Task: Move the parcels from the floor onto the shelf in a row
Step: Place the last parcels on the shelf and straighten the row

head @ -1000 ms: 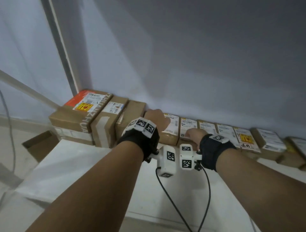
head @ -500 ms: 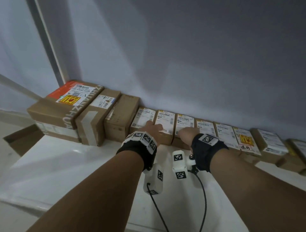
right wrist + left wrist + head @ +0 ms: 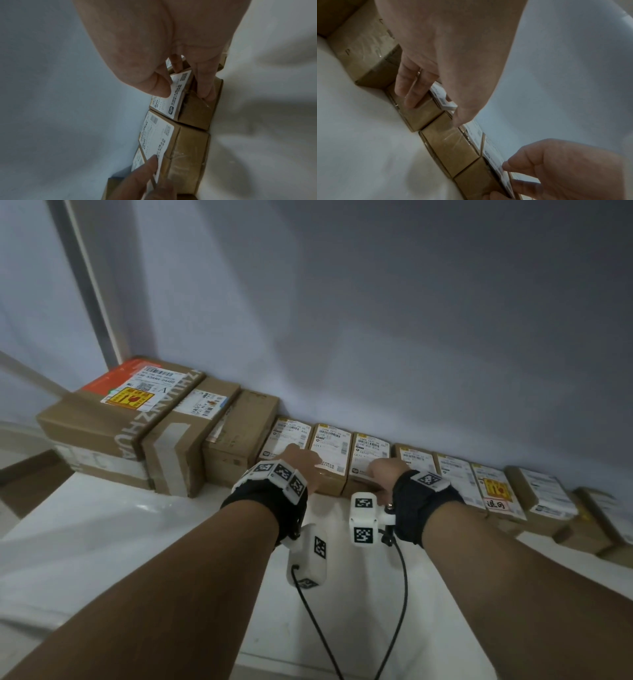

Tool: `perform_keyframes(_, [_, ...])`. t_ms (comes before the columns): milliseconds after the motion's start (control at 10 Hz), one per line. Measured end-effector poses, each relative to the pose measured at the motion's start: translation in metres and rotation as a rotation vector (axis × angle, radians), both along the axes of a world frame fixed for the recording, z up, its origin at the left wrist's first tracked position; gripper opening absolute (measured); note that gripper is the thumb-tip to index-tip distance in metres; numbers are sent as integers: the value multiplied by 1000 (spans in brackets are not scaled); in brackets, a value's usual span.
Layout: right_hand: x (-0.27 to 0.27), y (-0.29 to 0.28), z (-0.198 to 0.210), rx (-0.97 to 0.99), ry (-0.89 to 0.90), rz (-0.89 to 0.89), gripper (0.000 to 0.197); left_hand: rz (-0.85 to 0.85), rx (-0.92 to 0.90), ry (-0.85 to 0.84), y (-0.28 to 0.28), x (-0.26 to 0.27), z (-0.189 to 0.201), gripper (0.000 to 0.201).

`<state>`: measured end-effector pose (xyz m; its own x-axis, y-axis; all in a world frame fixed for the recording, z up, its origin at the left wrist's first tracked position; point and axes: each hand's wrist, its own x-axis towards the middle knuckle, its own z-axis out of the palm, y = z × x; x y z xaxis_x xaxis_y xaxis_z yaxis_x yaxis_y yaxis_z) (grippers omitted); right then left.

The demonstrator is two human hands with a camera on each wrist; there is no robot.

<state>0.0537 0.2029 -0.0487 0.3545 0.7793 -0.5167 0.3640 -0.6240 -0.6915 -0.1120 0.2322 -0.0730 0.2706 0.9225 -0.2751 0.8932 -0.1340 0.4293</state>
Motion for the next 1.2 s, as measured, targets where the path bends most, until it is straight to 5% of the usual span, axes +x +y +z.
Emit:
perform_keyframes(100, [3, -1, 2, -43, -102, -31, 22, -39, -29, 42, -3, -5, 4, 47])
perform_keyframes(200, [13, -7, -4, 12, -13, -25, 37, -26, -14, 62, -6, -4, 8, 47])
perform_keyframes(500, [57, -28, 10, 99, -14, 14, 43, 45, 73, 95, -16, 48, 35, 49])
perform_keyframes(700, [178, -71, 8, 103, -89, -271, 52, -232, 143, 18, -36, 116, 45, 44])
perform_keyframes(900, [237, -91, -11, -20, -334, -265, 33, -468, 98, 18, -52, 173, 14, 54])
perform_keyframes(1000, [233, -85, -19, -60, -388, -152, 28, -454, 69, 4, -52, 191, 5, 49])
perform_keyframes(1200, [236, -73, -32, -22, -186, -244, 46, -413, 106, 65, -44, 196, 7, 36])
